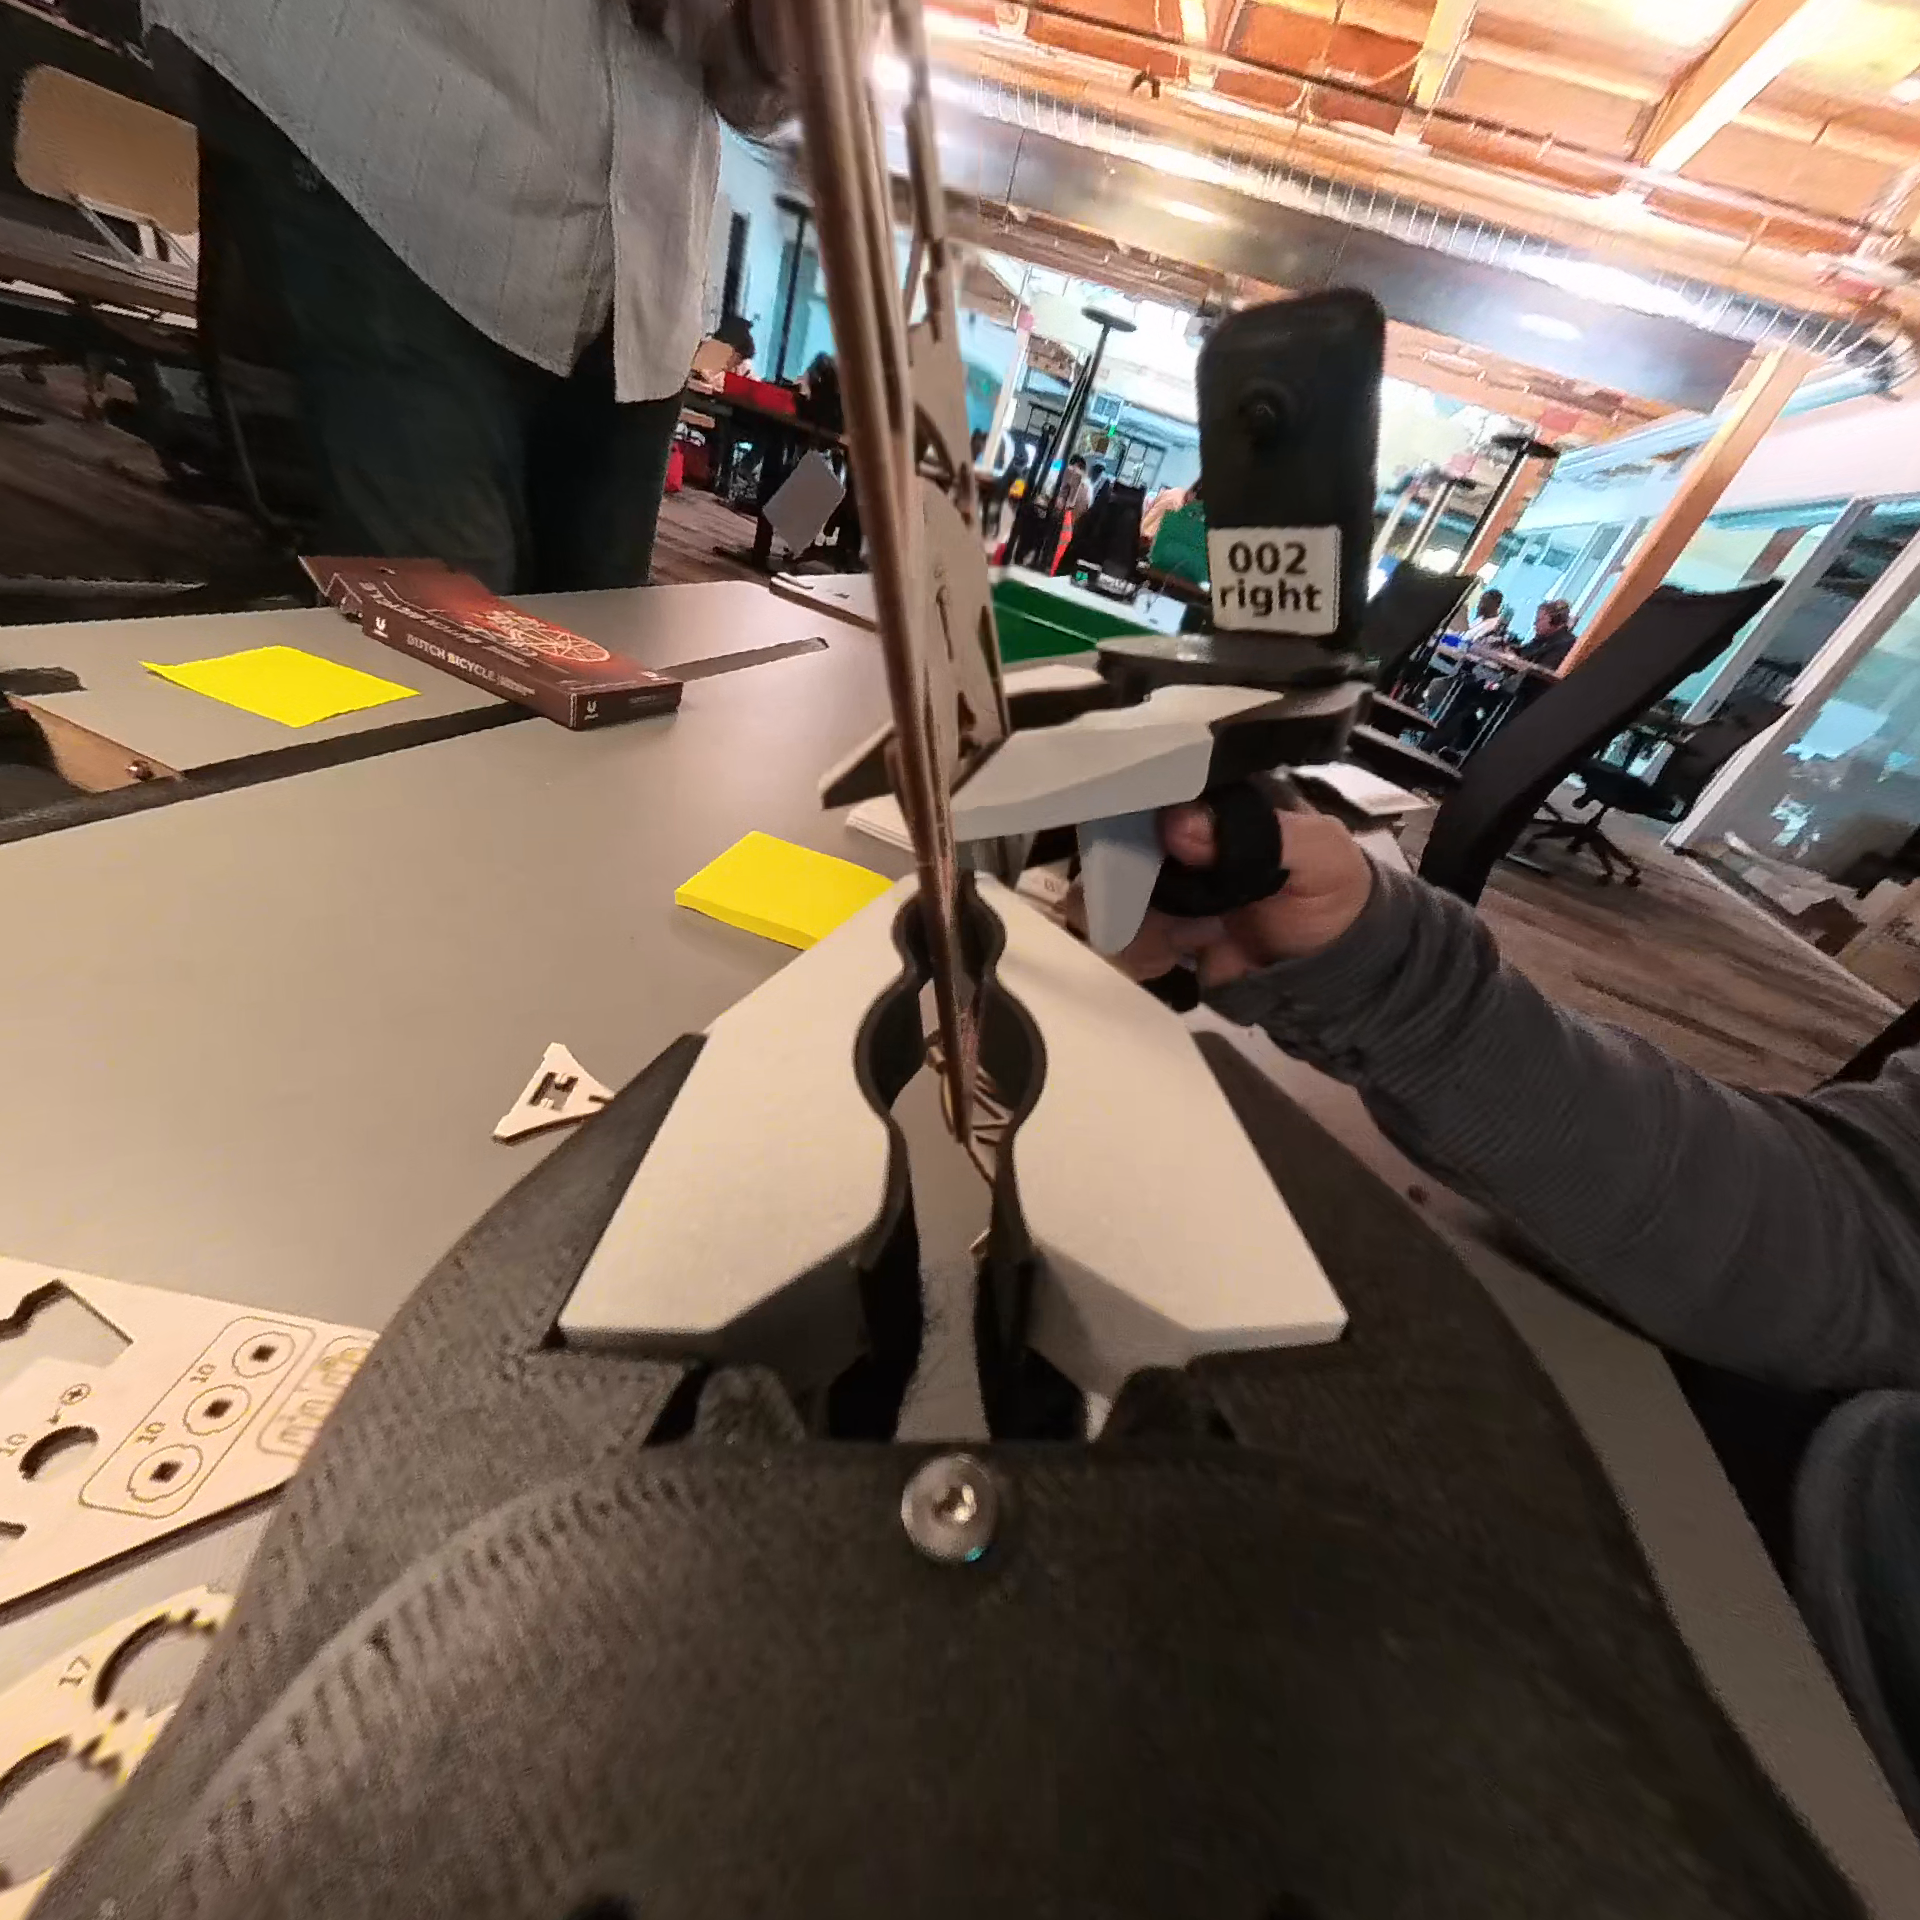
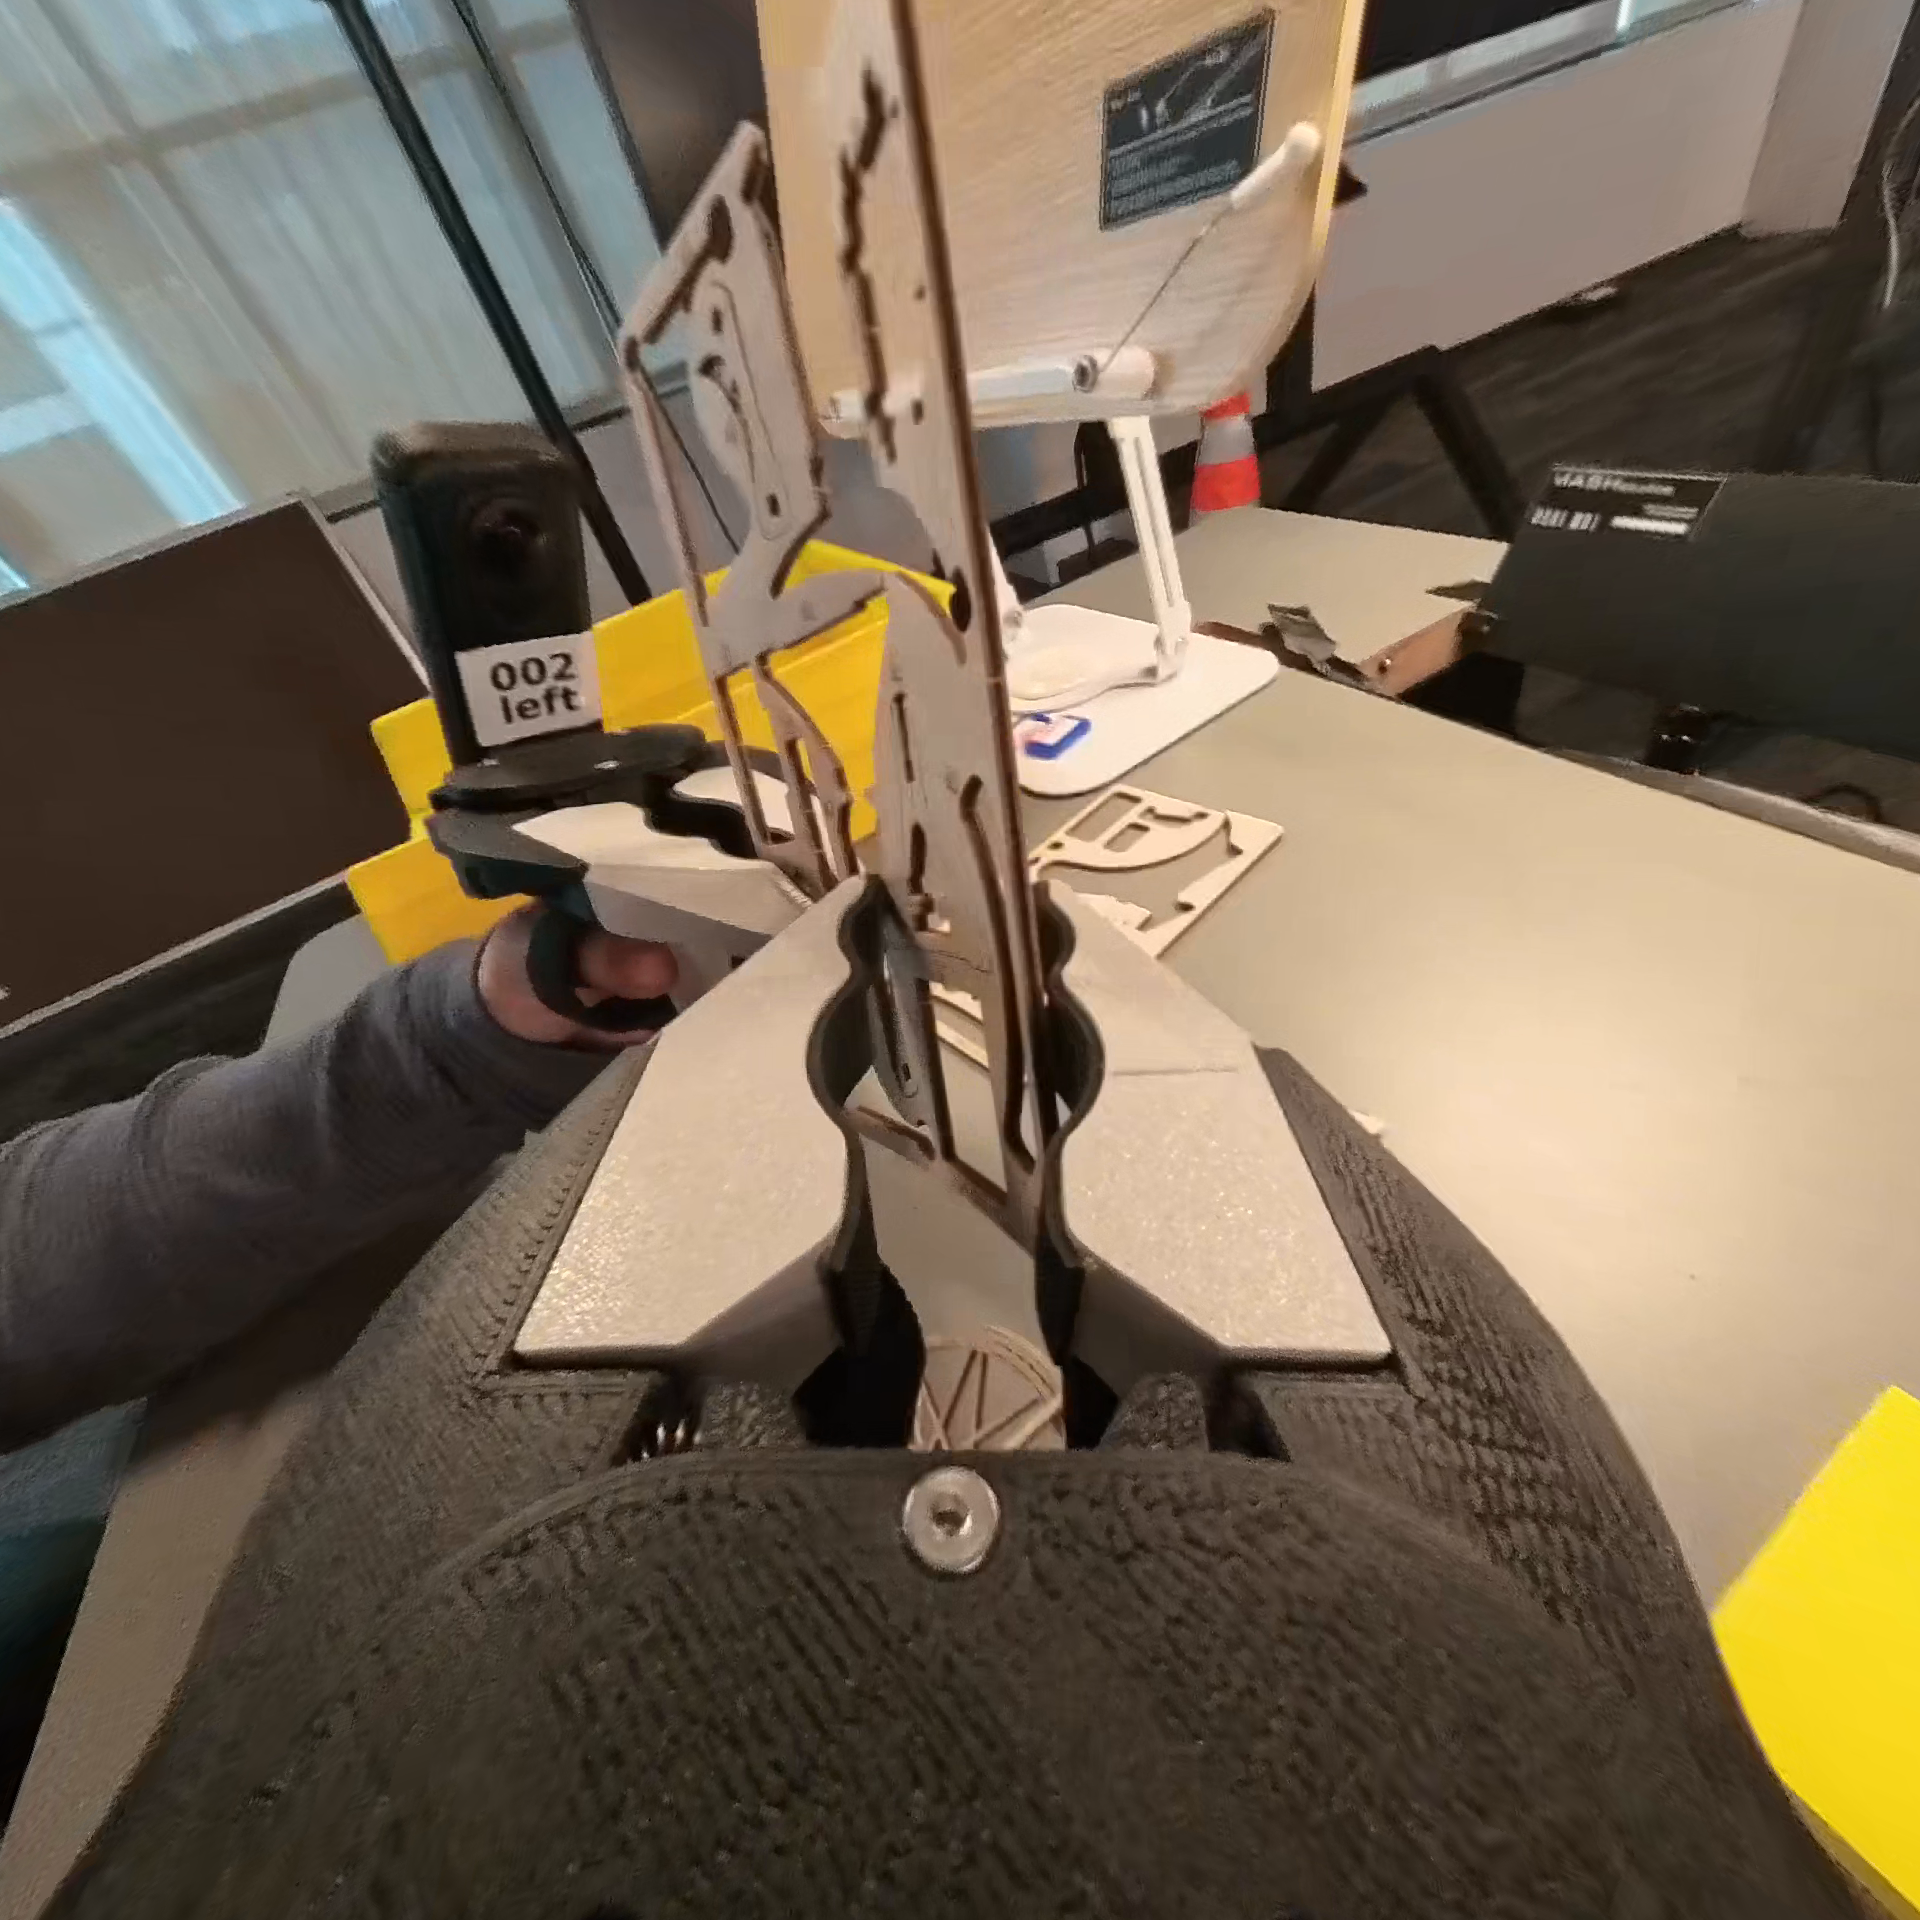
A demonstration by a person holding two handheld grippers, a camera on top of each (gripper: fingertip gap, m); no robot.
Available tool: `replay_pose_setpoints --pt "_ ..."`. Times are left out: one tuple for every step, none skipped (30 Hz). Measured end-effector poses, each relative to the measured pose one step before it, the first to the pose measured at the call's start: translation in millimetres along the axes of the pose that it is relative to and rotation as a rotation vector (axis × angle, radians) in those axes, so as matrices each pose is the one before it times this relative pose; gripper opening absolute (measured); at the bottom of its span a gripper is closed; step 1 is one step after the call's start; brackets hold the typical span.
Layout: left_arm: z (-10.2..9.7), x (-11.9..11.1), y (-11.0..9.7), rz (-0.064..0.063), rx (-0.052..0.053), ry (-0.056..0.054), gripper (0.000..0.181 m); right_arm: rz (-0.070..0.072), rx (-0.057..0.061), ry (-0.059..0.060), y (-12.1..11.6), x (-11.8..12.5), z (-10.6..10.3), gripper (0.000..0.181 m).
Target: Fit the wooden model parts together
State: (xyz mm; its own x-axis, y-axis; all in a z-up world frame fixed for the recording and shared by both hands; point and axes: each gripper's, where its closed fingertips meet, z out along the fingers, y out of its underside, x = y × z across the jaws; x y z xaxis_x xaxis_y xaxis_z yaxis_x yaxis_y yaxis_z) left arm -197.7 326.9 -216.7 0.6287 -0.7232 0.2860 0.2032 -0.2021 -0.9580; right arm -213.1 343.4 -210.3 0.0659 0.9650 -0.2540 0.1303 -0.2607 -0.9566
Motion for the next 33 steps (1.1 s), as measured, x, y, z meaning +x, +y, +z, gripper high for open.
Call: replay_pose_setpoints --pt "1.14 1.18 0.78 0.0081 -0.0056 0.0006 0.001 0.001 -0.0088 0.0028 0.61 0.91 -1.68 0.027" --pt "0.86 1.03 0.07 0.0007 -0.0005 0.0029 0.001 0.0069 -0.0061 -0.0042 0.25 -0.05 -1.66 0.028" --pt "0.75 0.5 1.05 0.0031 -0.0049 0.0017 0.001 0.0096 -0.0093 -0.0058 0.9 0.28 -1.21 0.029" --pt "0.81 0.48 1.3 0.0019 -0.0061 0.0012 0.001 0.0113 -0.0087 -0.007 1.34 0.67 -1.16 0.03" --pt "1.01 0.71 1.02 0.0022 -0.0043 0.0035 0.001 0.014 -0.0045 -0.015 1.31 -0.15 -1.48 0.03" --pt "1.13 0.93 1.08 0.0018 -0.0049 0.0029 0.001 0.0178 -0.003 -0.0167 1.21 0.13 -1.36 0.031" --pt "0.92 0.28 1.46 0.0044 -0.009 -0.0013 0.001 0.0161 -0.0071 -0.0183 1.99 -0.09 -1.17 0.031" --pt "0.6 -0.64 1.17 0.0034 -0.007 -0.0054 0.001 0.0095 -0.0209 -0.0309 3.93 -2.23 -0.94 0.037" --pt "0.31 -0.17 1.74 0.0001 -0.0096 0.0013 0.001 0.0097 -0.0237 -0.02 4.21 -1.11 -0.56 0.039" --pt "0.49 0.07 1.05 -0.0025 -0.0041 0.0022 0.001 0.0076 -0.0126 -0.0089 2.61 -0.19 -0.15 0.041" --pt "0.43 -0.08 0.67 -0.0039 -0.0008 0.0015 0.001 -0.0008 -0.0104 0.0022 1.94 0.82 -0.33 0.037" --pt "0.35 -0.2 0.88 -0.0024 -0.0038 0.0011 0.001 -0.0073 -0.0121 0.0059 1.73 0.98 -0.43 0.035" --pt "0.23 0.15 0.37 -0.002 -0.0006 0.0029 0.001 -0.0063 -0.0071 0.0028 0.95 0.3 -0.39 0.034" --pt "0.42 0.39 0.33 -0.0033 -0.0009 0.0035 0.001 -0.0032 -0.0054 0.0023 0.67 0.29 -0.5 0.034" --pt "0.36 0.04 0.43 0.0001 -0.0022 -0.0007 0.001 -0.0017 -0.0054 0.0088 0.68 1.4 -0.62 0.036" --pt "-0.31 -0.88 -0.36 -0.0003 0.0018 -0.0059 0.001 -0.0079 -0.0062 0.0205 0.81 2.84 -0.68 0.038" --pt "-1.37 -2.46 -1.21 -0.0019 0.0061 -0.0131 0.001 -0.0159 -0.0041 0.0211 0.52 2.51 -0.95 0.039" --pt "-2.14 -1.78 -1.33 -0.0038 0.0066 -0.0048 0.001 -0.0127 0.0129 0.005 -2.18 -0.26 -0.91 0.04" --pt "-2.21 -0.7 -2.67 -0.0116 0.0165 0.0052 0.001 -0.004 0.0175 -0.0063 -3.35 -1.96 -0.62 0.04" --pt "-1.76 -0.06 -2.83 -0.0175 0.0182 0.0078 0.001 -0.004 0.0005 0.0001 -0.99 -1.03 0.21 0.039" --pt "-0.96 -0.21 -1.15 -0.0081 0.0071 0.0045 0.001 -0.0139 -0.0163 0.0106 1.79 0.28 0.86 0.036" --pt "-0.5 -0.53 -0.09 0.0014 0.001 -0.0022 0.001 -0.0201 -0.019 0.0191 2.5 1.32 1.24 0.034" --pt "-0.1 -0.1 -0.32 0.0019 0.0014 -0.0018 0.001 -0.0156 -0.0153 0.0194 2.07 1.55 1.1 0.032" --pt "-0.3 0.38 -0.95 -0.0019 0.005 0.0024 0.001 -0.0084 -0.0104 0.0119 1.23 1.12 0.5 0.027" --pt "-0.38 0.44 -1.14 -0.0038 0.006 0.0028 0.001 -0.0015 0.0012 -0.0012 -0.28 -0.29 -0.07 0.027" --pt "-0.33 0.29 -1.06 -0.003 0.0067 0.0025 0.001 0.0042 0.0061 -0.0064 -0.98 -0.83 -0.13 0.026" --pt "-0.03 0.19 -0.72 -0.0048 0.0053 0.0026 0.001 0.0044 0.0013 -0.0057 -0.16 -0.69 0.01 0.027" --pt "-0.02 -0.17 -0.38 -0.0037 0.0044 0.0006 0.001 0.0015 -0.003 -0.0019 0.5 -0.23 0.44 0.028" --pt "-0.11 -0.25 -0.22 -0.0031 0.0032 0.0003 0.001 -0.0014 -0.0017 0.0 0.33 -0.27 0.53 0.029" --pt "-0.18 -0.05 -0.36 -0.0023 0.003 0.0011 0.001 0.0013 0.0005 -0.0025 0.09 -0.38 0.5 0.03" --pt "-0.44 0.14 -0.77 -0.0032 0.0055 0.0027 0.001 0.0069 0.0011 -0.0082 -0.12 -0.98 0.42 0.031" --pt "-0.32 0.79 -1.46 -0.0061 0.0093 0.0066 0.001 0.0083 0.0008 -0.0122 0.11 -1.38 0.56 0.031" --pt "-0.32 1.3 -1.87 -0.0081 0.0117 0.01 0.001 0.0074 0.002 -0.0114 -0.13 -1.51 0.81 0.03"
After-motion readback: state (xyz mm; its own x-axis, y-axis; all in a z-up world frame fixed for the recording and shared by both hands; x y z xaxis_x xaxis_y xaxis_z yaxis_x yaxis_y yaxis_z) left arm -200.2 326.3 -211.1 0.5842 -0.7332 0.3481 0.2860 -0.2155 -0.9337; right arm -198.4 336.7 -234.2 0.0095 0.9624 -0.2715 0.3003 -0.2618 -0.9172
